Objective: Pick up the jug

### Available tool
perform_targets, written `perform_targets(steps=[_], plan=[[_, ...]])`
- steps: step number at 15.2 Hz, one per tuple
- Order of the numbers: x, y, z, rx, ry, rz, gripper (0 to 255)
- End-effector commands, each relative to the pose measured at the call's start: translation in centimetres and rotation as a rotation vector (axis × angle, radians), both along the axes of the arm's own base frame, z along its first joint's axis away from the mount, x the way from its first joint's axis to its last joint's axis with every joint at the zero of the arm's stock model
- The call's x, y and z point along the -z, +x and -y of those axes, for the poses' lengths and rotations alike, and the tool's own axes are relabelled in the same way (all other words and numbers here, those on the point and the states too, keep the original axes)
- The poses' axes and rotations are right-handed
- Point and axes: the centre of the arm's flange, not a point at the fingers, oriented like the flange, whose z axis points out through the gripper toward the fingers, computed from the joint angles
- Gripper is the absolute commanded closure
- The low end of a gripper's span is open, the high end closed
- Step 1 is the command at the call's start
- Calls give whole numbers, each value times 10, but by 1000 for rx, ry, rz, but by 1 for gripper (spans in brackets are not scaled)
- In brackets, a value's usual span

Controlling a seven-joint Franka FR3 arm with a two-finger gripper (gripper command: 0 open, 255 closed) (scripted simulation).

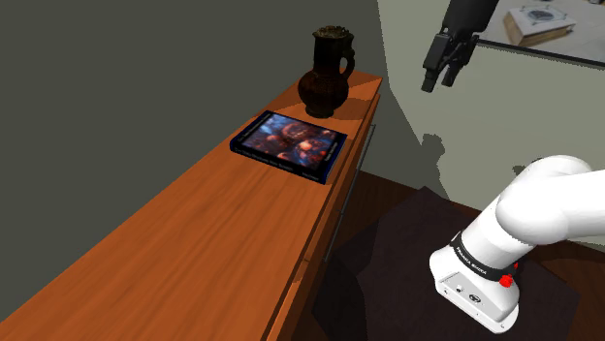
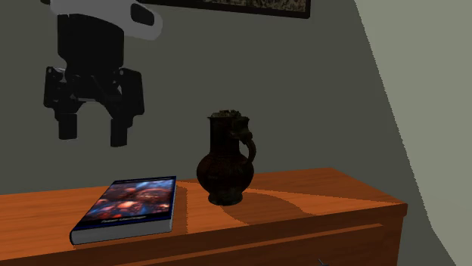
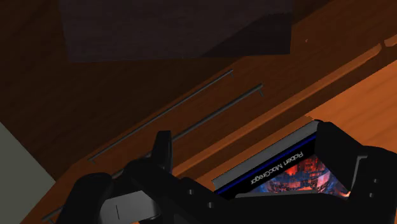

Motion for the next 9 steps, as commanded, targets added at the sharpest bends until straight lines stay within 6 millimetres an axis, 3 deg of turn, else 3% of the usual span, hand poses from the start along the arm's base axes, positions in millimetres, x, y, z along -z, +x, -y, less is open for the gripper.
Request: perform_targets(steps=[1,9], plan=[[0,0,0,0,0,0,0],[-1,71,70,-311,-12,27,0]])
